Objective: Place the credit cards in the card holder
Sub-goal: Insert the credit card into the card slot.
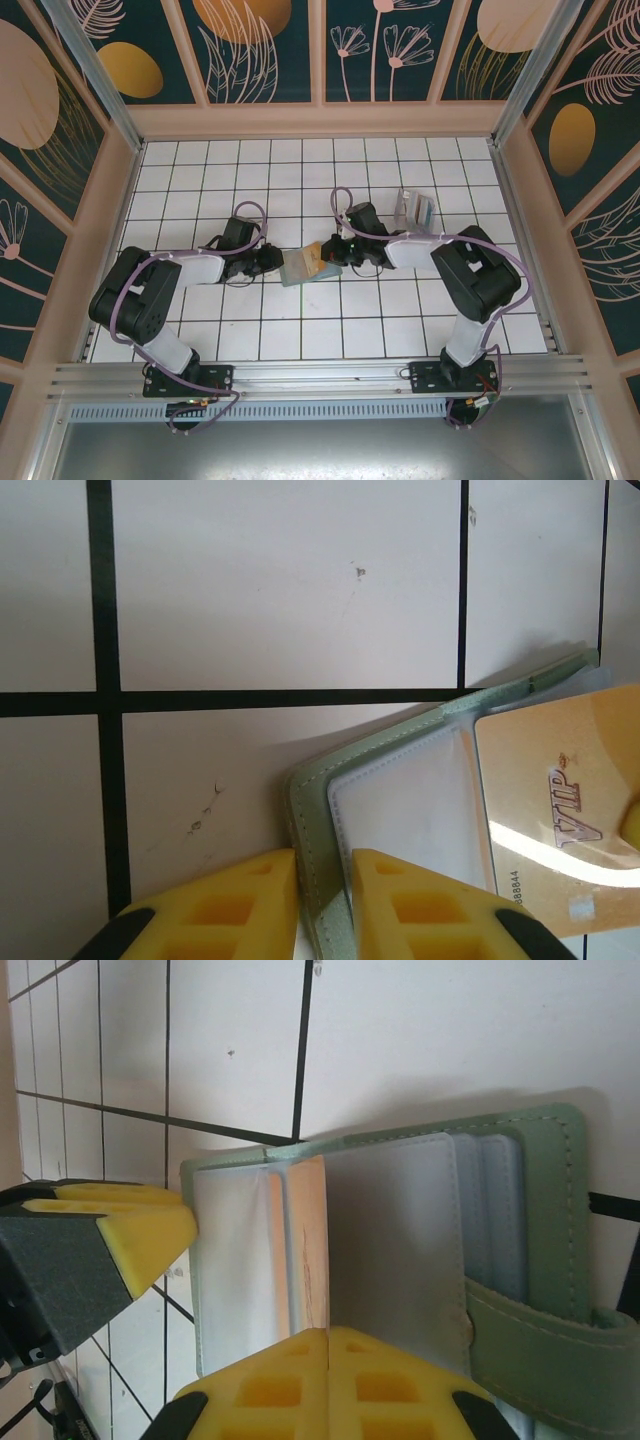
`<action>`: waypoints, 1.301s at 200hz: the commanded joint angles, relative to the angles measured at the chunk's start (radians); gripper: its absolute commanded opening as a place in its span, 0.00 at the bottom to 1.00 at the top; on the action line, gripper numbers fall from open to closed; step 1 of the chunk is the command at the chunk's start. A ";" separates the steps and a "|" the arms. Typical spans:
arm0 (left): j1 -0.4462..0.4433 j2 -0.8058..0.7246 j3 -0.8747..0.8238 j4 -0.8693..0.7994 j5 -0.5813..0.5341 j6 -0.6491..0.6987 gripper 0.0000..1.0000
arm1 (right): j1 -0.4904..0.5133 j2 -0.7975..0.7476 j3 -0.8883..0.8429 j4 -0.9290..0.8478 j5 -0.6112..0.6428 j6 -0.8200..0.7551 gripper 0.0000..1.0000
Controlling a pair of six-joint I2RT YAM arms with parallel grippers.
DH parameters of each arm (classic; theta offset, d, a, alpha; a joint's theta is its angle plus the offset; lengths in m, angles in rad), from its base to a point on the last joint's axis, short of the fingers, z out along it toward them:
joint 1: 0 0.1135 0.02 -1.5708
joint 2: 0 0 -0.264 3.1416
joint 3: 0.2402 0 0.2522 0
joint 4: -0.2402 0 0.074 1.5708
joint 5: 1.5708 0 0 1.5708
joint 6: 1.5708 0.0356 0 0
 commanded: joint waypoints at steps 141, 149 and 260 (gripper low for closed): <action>-0.005 0.031 -0.003 -0.035 -0.048 0.002 0.23 | -0.012 0.129 0.094 -0.084 -0.181 -0.130 0.00; -0.005 0.032 -0.004 -0.035 -0.049 0.002 0.23 | -0.012 0.123 0.088 -0.078 -0.184 -0.133 0.00; -0.005 0.021 0.011 -0.084 -0.098 0.002 0.25 | -0.010 0.063 -0.029 0.112 -0.228 0.003 0.00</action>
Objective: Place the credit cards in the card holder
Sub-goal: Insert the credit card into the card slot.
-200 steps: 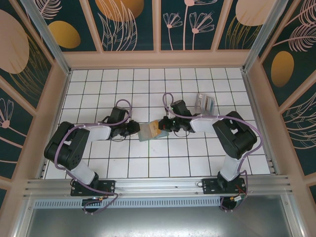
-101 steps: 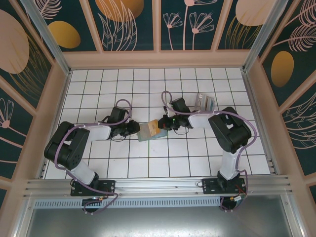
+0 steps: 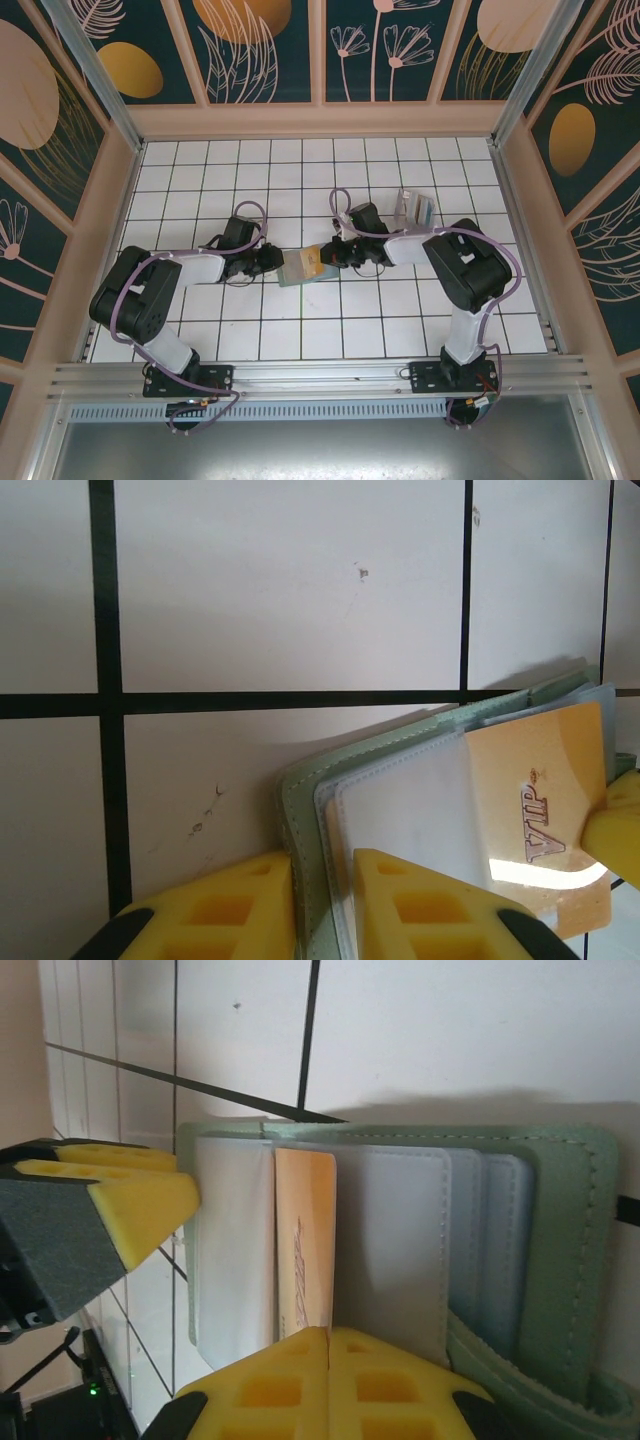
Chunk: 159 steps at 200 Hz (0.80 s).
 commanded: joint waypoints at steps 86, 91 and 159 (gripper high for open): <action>-0.004 -0.040 0.006 -0.108 -0.134 -0.013 0.31 | 0.022 -0.055 -0.108 0.188 -0.075 0.132 0.00; -0.005 -0.040 0.006 -0.110 -0.134 -0.012 0.30 | 0.022 -0.057 -0.110 0.193 -0.075 0.135 0.00; -0.005 -0.022 0.018 -0.127 -0.150 -0.003 0.19 | 0.023 -0.007 -0.098 0.234 -0.107 0.159 0.00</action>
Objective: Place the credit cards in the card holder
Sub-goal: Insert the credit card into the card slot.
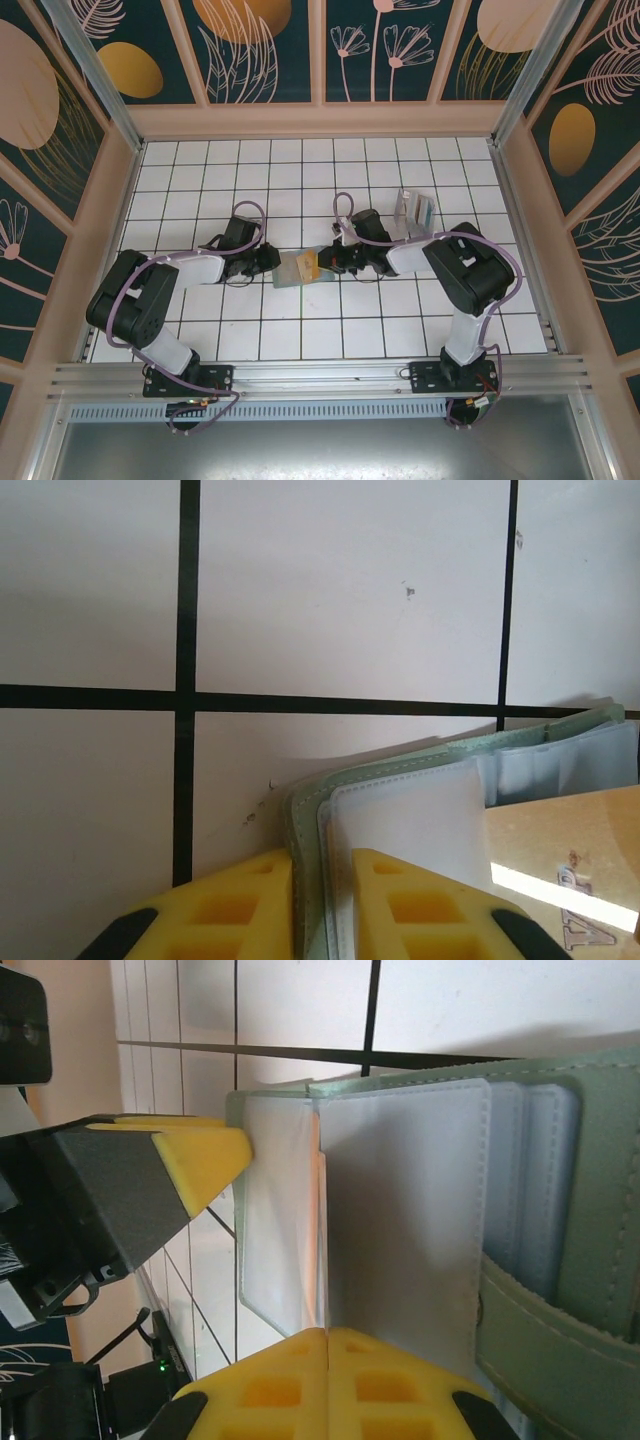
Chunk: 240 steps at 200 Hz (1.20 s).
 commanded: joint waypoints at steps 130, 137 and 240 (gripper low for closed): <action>0.010 0.031 0.004 -0.062 -0.047 0.019 0.15 | 0.012 0.059 0.043 0.024 -0.014 -0.004 0.00; 0.009 0.031 0.004 -0.061 -0.046 0.019 0.16 | 0.013 0.062 0.049 0.021 -0.012 -0.006 0.00; 0.010 0.025 -0.005 -0.052 -0.041 0.024 0.16 | 0.037 0.113 0.088 0.066 0.046 0.016 0.00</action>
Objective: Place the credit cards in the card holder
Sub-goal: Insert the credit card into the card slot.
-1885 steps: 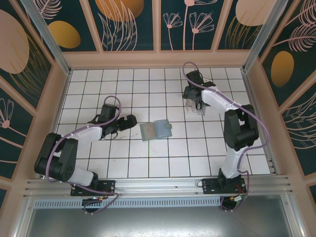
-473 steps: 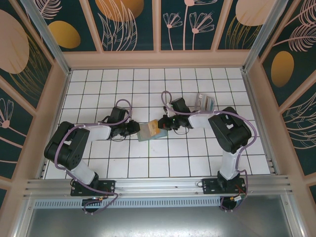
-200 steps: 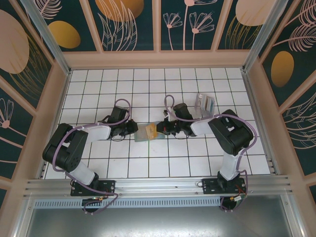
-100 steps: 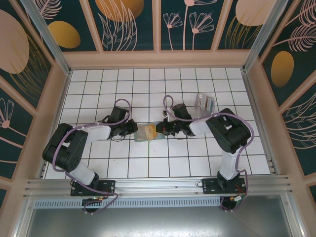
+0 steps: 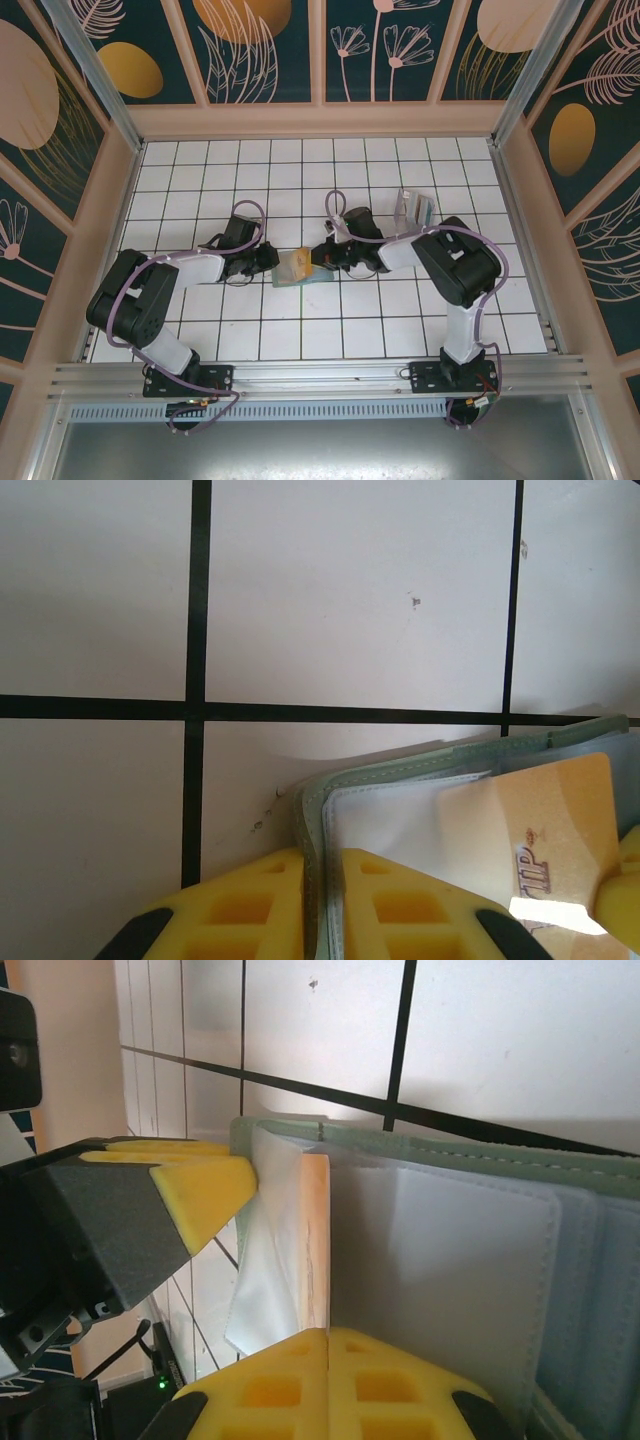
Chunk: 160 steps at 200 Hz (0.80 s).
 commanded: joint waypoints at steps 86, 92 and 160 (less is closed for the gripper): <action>0.007 0.026 -0.014 -0.029 -0.010 0.014 0.19 | 0.059 -0.042 -0.089 0.146 0.182 0.153 0.00; 0.008 0.027 -0.015 -0.024 -0.002 0.011 0.19 | 0.062 -0.043 -0.097 0.155 0.191 0.163 0.00; 0.007 0.033 -0.024 0.005 0.048 -0.003 0.22 | 0.113 -0.020 -0.055 0.137 0.246 0.194 0.00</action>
